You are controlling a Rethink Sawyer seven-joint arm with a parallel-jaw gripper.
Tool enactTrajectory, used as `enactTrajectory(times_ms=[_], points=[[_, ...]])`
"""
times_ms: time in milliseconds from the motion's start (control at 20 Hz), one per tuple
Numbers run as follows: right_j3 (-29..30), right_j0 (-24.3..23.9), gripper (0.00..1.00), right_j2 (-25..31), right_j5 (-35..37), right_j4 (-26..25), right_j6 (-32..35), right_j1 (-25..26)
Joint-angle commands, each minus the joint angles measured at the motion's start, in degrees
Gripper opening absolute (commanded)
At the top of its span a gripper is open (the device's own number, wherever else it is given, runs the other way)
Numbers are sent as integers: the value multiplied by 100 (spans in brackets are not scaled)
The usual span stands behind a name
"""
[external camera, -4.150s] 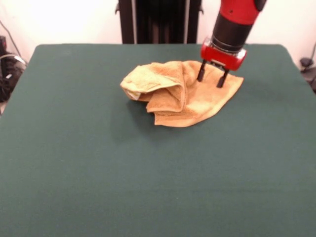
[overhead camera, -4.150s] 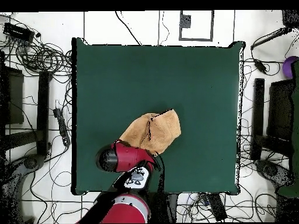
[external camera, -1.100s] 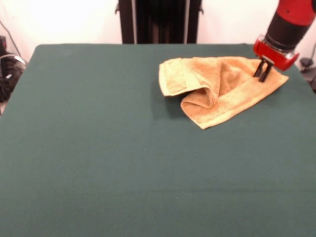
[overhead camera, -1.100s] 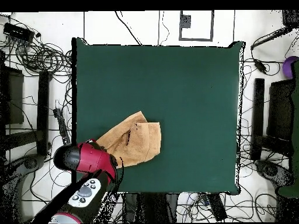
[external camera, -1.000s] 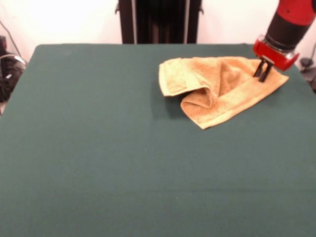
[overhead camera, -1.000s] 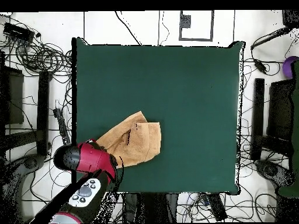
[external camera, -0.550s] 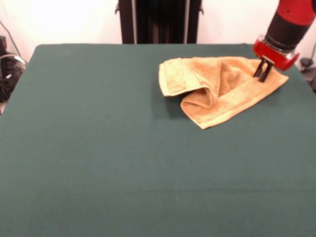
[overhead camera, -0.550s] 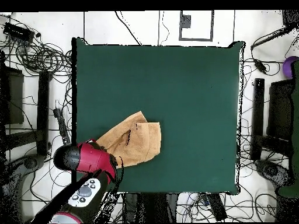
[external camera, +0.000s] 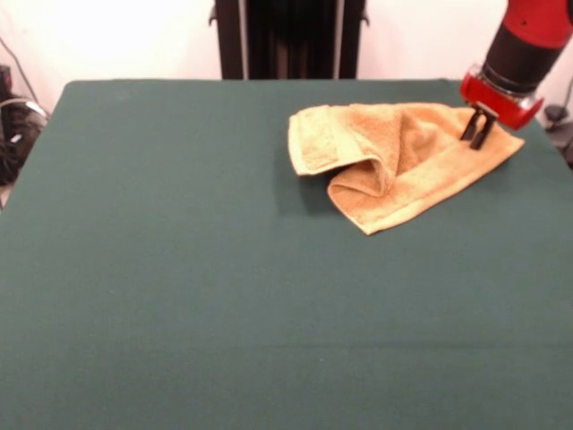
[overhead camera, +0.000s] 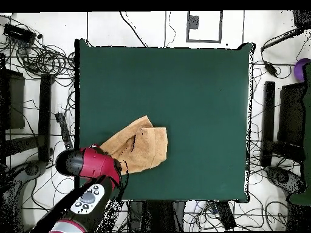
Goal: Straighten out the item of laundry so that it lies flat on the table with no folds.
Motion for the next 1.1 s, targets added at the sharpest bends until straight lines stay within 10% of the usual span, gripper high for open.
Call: enactTrajectory(times_ms=[50,1100], points=[[-1525,-260,0,859,-444,116,611,823],[-3002,349,0,-180,1338,338,2017,1409]])
